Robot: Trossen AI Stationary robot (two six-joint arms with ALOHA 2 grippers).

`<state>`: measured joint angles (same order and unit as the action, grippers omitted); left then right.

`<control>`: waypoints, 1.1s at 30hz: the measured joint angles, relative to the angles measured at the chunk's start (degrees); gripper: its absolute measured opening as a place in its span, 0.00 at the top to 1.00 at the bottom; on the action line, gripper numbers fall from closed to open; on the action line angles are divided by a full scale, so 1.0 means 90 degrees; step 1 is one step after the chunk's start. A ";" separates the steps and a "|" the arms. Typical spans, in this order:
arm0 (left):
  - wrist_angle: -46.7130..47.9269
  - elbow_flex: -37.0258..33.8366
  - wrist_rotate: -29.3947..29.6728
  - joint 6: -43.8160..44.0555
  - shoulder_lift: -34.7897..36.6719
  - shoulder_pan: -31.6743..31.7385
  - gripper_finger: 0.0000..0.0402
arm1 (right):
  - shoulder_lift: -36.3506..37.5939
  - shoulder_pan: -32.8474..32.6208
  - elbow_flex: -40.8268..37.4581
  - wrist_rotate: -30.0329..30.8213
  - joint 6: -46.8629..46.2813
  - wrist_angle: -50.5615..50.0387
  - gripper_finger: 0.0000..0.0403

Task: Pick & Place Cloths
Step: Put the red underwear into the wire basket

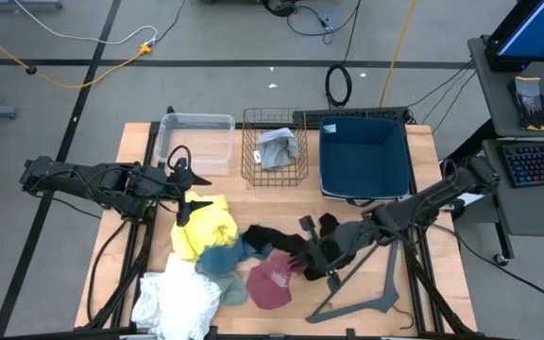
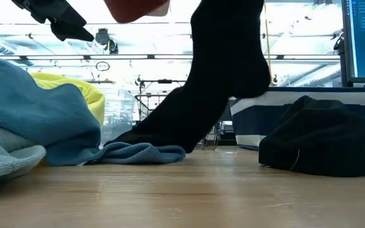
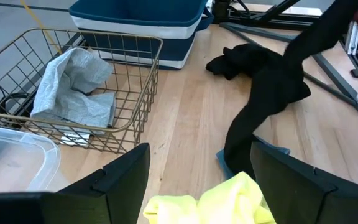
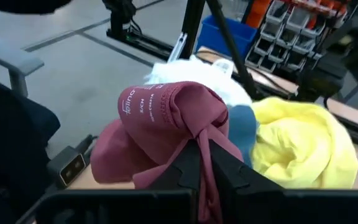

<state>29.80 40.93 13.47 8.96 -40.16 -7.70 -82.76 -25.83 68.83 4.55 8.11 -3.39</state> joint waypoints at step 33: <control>-0.0014 0.0000 -0.0009 0.0051 -0.0002 0.0000 0.30 | -0.0384 0.0389 -0.1131 -0.0045 -0.1333 -0.1150 0.69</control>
<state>29.67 40.93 13.39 9.41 -40.18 -7.70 -86.21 -22.33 58.65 4.15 -3.88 -13.75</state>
